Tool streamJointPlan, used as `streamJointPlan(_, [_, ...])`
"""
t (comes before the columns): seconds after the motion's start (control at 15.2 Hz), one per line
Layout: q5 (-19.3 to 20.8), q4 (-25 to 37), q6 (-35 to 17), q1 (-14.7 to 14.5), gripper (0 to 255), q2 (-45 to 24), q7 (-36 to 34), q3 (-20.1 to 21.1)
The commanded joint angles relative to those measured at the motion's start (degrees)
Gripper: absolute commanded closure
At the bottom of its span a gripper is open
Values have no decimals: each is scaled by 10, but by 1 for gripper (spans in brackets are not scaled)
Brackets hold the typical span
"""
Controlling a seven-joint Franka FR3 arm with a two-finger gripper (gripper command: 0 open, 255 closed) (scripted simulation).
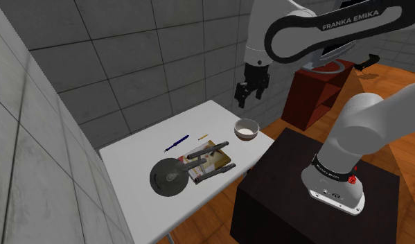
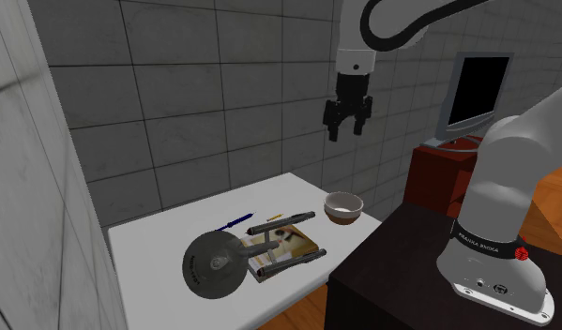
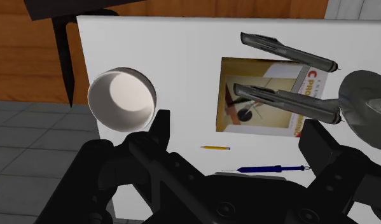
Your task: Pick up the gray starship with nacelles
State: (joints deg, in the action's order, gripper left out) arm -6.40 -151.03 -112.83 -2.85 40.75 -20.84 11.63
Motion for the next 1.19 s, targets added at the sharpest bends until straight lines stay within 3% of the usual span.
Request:
streamJointPlan(0.0, [-9,-14,-48,-2,0,-30,-27,23])
streamJointPlan(0.4, [-12,-31,-180,4,0,-144,-108,89])
streamJointPlan(0.66, [16,-21,-266,24,0,-240,-178,136])
streamJointPlan(0.86, [70,-3,-324,47,0,-322,-250,170])
streamJointPlan(1.12, [203,37,-380,67,0,-442,-388,189])
